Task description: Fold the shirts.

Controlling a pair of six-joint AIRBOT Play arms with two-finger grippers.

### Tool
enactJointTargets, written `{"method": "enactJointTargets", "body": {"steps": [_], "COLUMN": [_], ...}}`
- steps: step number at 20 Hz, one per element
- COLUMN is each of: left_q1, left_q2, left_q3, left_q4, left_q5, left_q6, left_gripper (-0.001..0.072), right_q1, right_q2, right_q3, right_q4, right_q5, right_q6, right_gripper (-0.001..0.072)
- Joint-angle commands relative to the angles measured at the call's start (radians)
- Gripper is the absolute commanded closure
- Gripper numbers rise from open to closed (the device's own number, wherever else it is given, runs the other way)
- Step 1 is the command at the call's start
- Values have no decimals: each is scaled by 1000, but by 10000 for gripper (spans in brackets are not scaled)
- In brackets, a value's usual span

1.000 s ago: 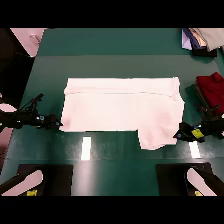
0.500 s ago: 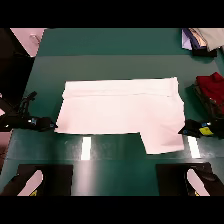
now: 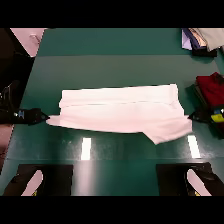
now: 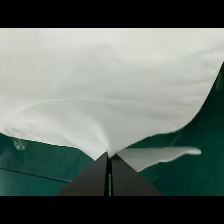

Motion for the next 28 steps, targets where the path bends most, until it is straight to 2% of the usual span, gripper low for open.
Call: {"method": "enactJointTargets", "body": {"steps": [1,3,7,17,18,19,20,21,22,25,26,27,28], "left_q1": [1,1,1,1,1,1,1,1,1,1,1,1,-2], "left_q2": [-119,-195,-314,-612,-629,-640,-644,-644,-644,-644,-644,-644,-644], "left_q3": [15,15,22,290,306,317,322,323,324,323,323,323,322], "left_q4": [13,-39,-225,-305,-320,-340,-367,-399,-420,-427,-422,-418,-420], "left_q5": [147,227,330,408,426,445,466,477,476,372,322,271,228], "left_q6": [-12,-6,105,112,111,109,103,105,105,113,115,140,190], "left_gripper": [685,685,685,683,583,295,194,193,193,194,269,496,677], "right_q1": [1,1,1,3,3,3,3,-7,-13,-51,-68,-89,-113], "right_q2": [-196,-315,-489,-820,-840,-858,-867,-868,-868,-859,-854,-852,-851], "right_q3": [108,177,297,586,603,616,620,613,612,612,611,611,611], "right_q4": [-22,-22,-21,-11,-10,17,63,118,164,249,242,241,241], "right_q5": [-119,-147,-192,-197,-209,-233,-274,-329,-365,-328,-277,-219,-165], "right_q6": [-50,-57,-61,-60,-58,-57,-58,-58,-61,-105,-125,-146,-160], "right_gripper": [694,694,694,691,690,686,627,389,237,218,218,218,218]}}
